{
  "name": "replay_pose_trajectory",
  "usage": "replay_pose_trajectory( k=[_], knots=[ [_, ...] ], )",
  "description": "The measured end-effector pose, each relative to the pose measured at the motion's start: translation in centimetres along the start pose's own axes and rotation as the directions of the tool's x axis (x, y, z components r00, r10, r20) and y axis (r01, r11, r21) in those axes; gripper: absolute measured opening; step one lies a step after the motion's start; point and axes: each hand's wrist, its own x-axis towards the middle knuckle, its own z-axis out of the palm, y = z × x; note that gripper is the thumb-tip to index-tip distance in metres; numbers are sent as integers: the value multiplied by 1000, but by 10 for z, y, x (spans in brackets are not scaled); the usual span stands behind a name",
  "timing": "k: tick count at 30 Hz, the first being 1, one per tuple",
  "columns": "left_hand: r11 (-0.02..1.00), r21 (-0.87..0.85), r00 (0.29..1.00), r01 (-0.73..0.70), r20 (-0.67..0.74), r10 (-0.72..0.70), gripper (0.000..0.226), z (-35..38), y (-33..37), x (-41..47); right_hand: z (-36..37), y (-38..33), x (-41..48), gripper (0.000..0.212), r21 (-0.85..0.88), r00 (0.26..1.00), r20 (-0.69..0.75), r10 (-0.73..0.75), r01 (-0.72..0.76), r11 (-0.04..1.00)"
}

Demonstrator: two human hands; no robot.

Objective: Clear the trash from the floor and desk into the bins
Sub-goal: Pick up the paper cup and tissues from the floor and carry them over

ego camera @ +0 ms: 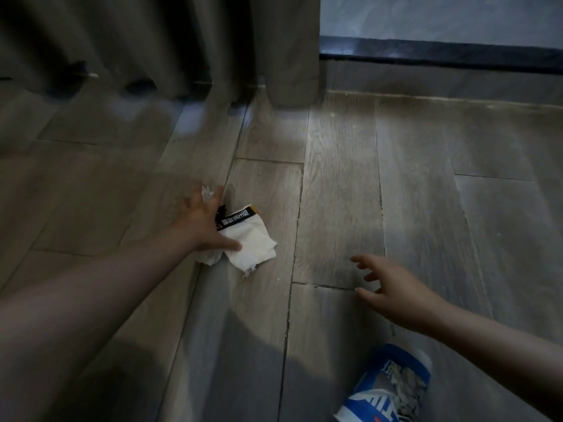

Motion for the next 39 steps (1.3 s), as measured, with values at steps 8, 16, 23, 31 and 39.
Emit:
replay_pose_trajectory(
  k=[8,16,23,31,39],
  knots=[
    [984,157,988,-78,144,55,118,-14,17,10,1,3,-3,58,0,999,5,42,-42,999],
    [983,80,985,-166,-27,169,60,17,27,-39,-7,7,-14,59,23,997,-45,56,-55,998],
    [991,18,990,-135,-41,135,47,19,42,-47,-8,7,-42,59,0,995,-65,79,-80,997],
    [957,-220,975,-190,-157,158,28,3,52,-60,9,10,-81,72,11,977,-12,212,-212,977],
    [791,-589,983,-166,-35,180,13,2,96,-119,35,11,-97,110,128,892,103,440,-450,884]
  ],
)
